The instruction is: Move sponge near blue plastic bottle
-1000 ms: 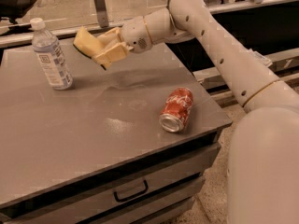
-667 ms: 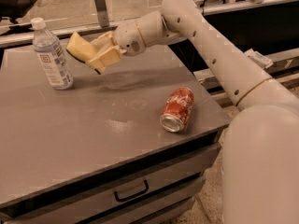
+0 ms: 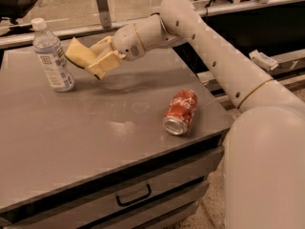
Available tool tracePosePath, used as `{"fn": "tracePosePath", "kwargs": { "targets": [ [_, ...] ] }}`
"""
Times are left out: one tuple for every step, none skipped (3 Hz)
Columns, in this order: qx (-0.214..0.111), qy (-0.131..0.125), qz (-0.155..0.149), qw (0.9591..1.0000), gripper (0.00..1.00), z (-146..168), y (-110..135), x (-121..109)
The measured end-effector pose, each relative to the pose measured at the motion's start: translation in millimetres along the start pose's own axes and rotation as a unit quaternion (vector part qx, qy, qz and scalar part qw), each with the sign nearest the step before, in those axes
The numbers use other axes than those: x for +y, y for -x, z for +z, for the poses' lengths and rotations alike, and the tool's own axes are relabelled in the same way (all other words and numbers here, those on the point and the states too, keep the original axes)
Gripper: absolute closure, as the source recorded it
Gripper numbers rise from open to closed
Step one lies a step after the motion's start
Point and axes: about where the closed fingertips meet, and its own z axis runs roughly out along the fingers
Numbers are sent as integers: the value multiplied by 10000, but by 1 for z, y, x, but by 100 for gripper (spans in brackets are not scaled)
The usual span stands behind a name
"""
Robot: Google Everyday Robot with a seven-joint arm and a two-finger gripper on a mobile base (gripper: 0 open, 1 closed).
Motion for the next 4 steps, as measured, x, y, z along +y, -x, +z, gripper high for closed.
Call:
{"fn": "tracePosePath", "kwargs": {
  "targets": [
    [-7,37,-2,10000,51,4,1,1],
    [-10,57,-2,10000,28,7,1,1],
    [-15,84,-3,10000,5,10,1,2],
    [-17,101,-4,9999,0,12,1,2]
  ]
}}
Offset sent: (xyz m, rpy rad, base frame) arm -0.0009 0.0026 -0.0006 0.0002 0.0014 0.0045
